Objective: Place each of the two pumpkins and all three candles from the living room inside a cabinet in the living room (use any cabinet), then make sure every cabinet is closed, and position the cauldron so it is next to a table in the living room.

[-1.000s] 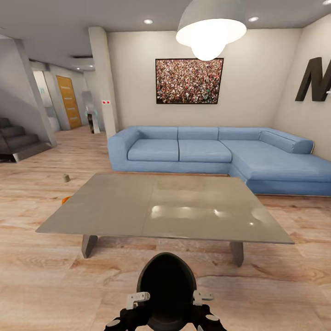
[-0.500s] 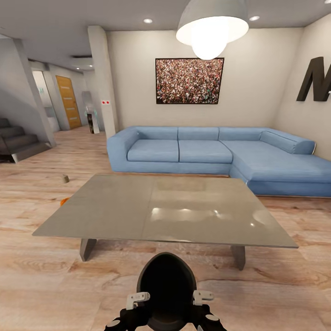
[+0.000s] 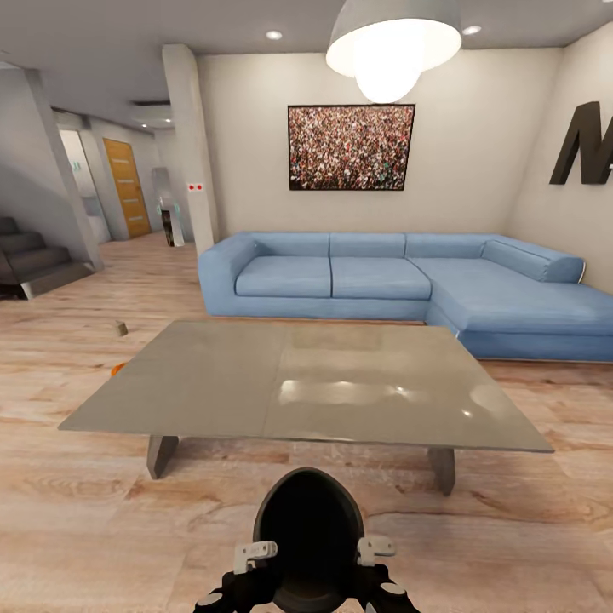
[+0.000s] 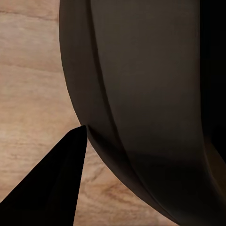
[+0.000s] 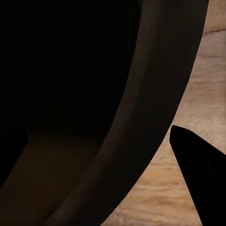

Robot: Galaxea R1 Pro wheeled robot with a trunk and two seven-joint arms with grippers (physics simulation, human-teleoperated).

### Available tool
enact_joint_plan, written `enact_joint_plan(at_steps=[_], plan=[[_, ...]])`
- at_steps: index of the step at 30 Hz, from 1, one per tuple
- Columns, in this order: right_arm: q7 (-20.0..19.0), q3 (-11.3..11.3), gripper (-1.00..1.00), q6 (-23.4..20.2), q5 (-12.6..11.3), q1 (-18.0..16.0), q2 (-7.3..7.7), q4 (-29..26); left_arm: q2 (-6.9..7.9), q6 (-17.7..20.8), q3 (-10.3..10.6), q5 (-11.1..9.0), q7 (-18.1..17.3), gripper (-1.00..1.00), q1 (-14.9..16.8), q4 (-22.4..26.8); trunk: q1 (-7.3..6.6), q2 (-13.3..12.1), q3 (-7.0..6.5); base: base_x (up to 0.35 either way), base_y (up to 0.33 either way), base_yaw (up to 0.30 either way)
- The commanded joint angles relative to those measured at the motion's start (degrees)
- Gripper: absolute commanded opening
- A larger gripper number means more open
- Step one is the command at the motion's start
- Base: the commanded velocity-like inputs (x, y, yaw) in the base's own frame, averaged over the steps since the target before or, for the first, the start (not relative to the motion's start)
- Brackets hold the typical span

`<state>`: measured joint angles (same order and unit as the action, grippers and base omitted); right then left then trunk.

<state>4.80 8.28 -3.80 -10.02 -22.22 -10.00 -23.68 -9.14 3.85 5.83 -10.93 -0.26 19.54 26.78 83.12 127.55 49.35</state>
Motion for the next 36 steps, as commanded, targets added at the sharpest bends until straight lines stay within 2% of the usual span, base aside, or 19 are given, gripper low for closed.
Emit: enact_joint_plan(at_steps=[1, 18, 27, 36], plan=[[-1.54, -0.40, -1.00, -0.33, -1.23, -0.10, 0.07, -0.23, 0.26, 0.28, 0.93, -0.94, -1.75, -1.00, -0.05, 0.29, 0.21, 0.45, 0.23, 0.000, 0.000, 0.000], [-1.53, -0.45, -1.00, -0.42, -1.23, -0.10, 0.12, -0.23, 0.26, 0.28, 0.93, -0.94, -1.76, -1.00, -0.04, 0.29, 3.94, 7.26, 3.28, 0.000, 0.000, 0.000], [-1.53, -0.44, -1.00, -0.42, -1.23, -0.10, 0.15, -0.23, 0.31, 0.30, 0.93, -0.92, -1.77, -1.00, -0.04, 0.29, 3.94, 7.26, 3.28, 0.001, 0.000, 0.000], [-1.53, -0.44, -1.00, -0.42, -1.23, -0.10, 0.15, -0.23, 0.26, 0.37, 0.93, -0.85, -1.80, -1.00, -0.07, 0.29, 3.94, 7.26, 3.28, 0.142, 0.000, 0.000]])
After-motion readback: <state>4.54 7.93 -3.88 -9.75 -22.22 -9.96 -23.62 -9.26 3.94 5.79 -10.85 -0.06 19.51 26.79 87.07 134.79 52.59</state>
